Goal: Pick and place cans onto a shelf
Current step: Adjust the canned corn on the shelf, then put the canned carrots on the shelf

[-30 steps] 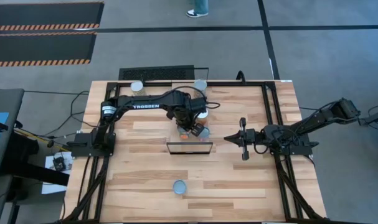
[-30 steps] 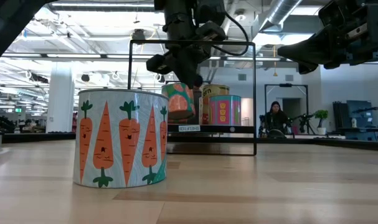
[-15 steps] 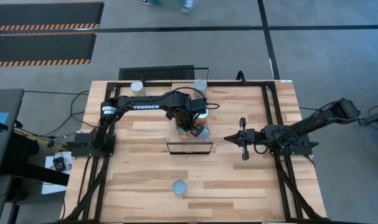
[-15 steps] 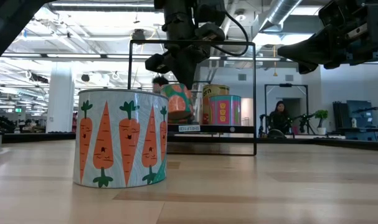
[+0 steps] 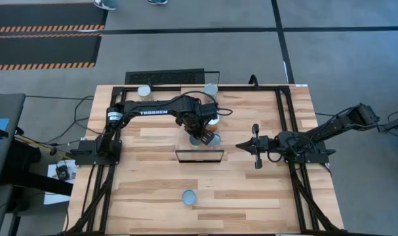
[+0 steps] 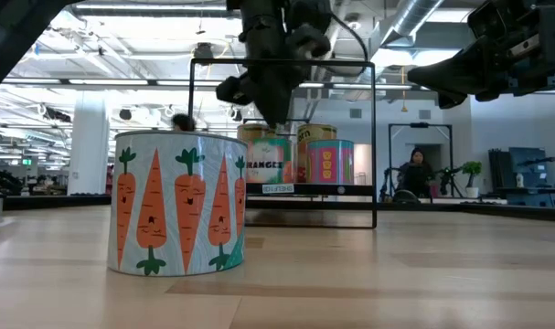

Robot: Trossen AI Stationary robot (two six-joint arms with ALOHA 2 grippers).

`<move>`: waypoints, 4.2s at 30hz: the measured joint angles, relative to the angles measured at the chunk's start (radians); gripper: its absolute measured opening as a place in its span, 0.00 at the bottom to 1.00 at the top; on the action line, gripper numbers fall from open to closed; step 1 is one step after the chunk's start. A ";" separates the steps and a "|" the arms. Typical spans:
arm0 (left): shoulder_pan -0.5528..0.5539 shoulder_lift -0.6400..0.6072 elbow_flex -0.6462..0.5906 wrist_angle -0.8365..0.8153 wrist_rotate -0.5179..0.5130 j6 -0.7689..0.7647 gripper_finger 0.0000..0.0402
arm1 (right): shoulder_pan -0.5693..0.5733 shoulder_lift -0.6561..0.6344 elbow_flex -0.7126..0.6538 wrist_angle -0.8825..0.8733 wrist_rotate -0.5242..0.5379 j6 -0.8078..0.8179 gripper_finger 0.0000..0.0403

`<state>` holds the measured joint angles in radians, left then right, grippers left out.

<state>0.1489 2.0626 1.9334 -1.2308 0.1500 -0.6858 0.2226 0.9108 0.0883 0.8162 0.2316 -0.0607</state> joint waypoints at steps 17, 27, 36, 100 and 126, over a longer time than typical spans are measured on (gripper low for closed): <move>-0.029 -0.034 0.091 -0.077 -0.073 0.439 0.00 | 0.000 0.000 0.000 0.007 -0.004 0.001 0.02; -0.081 -0.053 0.090 -0.135 -0.152 0.683 0.00 | 0.008 0.000 0.000 0.000 -0.024 0.020 0.02; -0.111 -0.105 0.059 -0.004 -0.237 0.700 0.00 | 0.122 0.000 0.000 -0.004 0.045 0.027 0.02; 0.185 -0.381 -0.609 0.644 -0.055 0.935 0.00 | -0.009 -0.003 0.145 -0.104 0.207 -0.211 0.02; 0.100 -0.548 -0.582 0.736 -0.085 0.910 0.00 | -0.195 0.000 0.073 0.071 -0.038 -0.217 0.01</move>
<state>0.2491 1.5144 1.3513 -0.4952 0.0646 0.2239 0.0281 0.9103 0.1608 0.8872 0.1940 -0.2774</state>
